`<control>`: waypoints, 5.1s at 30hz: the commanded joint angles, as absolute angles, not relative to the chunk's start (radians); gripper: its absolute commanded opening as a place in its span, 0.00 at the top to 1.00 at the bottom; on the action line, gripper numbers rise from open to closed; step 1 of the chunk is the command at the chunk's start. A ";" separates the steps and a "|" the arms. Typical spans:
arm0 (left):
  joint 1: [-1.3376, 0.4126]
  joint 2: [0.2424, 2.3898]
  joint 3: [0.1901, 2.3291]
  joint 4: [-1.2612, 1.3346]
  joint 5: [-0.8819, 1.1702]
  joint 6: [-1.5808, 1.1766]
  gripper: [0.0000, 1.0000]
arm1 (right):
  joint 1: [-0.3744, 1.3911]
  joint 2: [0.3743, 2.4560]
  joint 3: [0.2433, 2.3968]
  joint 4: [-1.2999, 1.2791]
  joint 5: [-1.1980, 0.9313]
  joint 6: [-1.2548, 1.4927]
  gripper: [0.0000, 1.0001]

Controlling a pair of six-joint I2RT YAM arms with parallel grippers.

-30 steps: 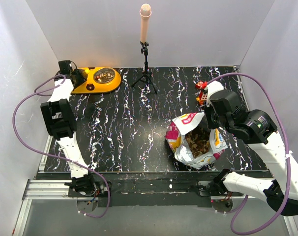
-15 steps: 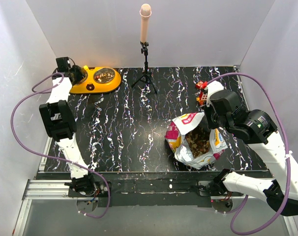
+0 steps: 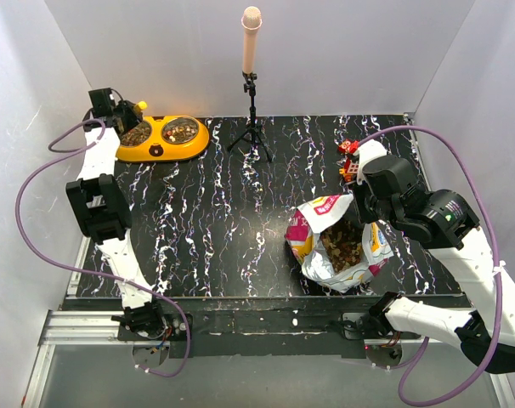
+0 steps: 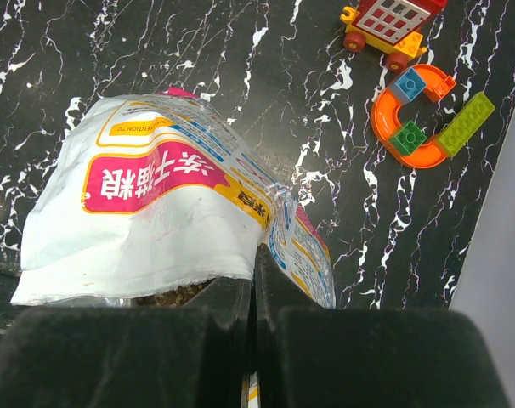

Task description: Serve the pet food

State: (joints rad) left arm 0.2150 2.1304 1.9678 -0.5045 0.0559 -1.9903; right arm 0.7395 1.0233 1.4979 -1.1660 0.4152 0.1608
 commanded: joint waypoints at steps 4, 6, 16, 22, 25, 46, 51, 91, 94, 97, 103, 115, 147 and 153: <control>0.221 2.042 1.870 -0.506 0.083 -2.520 1.00 | 0.730 0.965 1.598 -0.939 0.474 0.169 0.99; 0.221 2.036 1.875 -0.493 0.094 -2.504 1.00 | 0.730 0.965 1.598 -0.936 0.469 0.167 0.99; 0.199 1.925 1.865 -0.498 0.225 -2.228 1.00 | 0.729 1.002 1.632 -0.956 0.431 0.198 0.99; 0.123 1.698 1.674 -0.580 0.334 -1.857 1.00 | 0.721 1.054 1.664 -0.973 0.380 0.221 0.99; 0.051 1.577 1.539 -0.588 0.457 -1.725 1.00 | 0.709 1.091 1.704 -0.983 0.365 0.216 0.99; -0.500 1.200 1.532 -0.983 0.830 -1.170 1.00 | 0.673 1.568 2.281 -0.986 0.337 0.270 0.99; -0.603 1.163 1.438 -0.963 0.793 -1.291 1.00 | 0.672 1.586 2.310 -0.986 0.290 0.281 0.99; -0.634 1.338 1.305 -0.784 0.611 -1.860 1.00 | 0.707 1.388 2.006 -0.850 0.094 0.327 0.99; -0.641 1.359 1.363 -0.894 0.565 -1.849 1.00 | 0.722 1.385 2.014 -0.850 0.113 0.322 0.99; -0.682 1.387 1.397 -0.983 0.473 -1.847 1.00 | 0.749 1.396 2.037 -0.851 0.135 0.318 0.99; -0.771 1.454 1.270 -0.752 0.396 -1.967 1.00 | 0.796 1.434 2.089 -0.853 0.130 0.341 0.99; -0.746 1.536 0.676 0.072 0.166 -1.920 1.00 | 0.830 1.405 2.108 -0.885 0.095 0.397 0.99; -0.652 1.247 0.900 0.006 0.635 -1.174 1.00 | 0.827 1.206 1.738 -0.784 0.296 0.365 0.99; -0.652 1.213 0.900 0.011 0.647 -1.167 1.00 | 0.795 1.227 1.762 -0.791 0.307 0.342 0.99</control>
State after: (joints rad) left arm -0.6590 1.2835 0.8585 0.0124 0.6243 -1.2015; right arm 0.8135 1.2892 1.6875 -1.0599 0.2596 0.3622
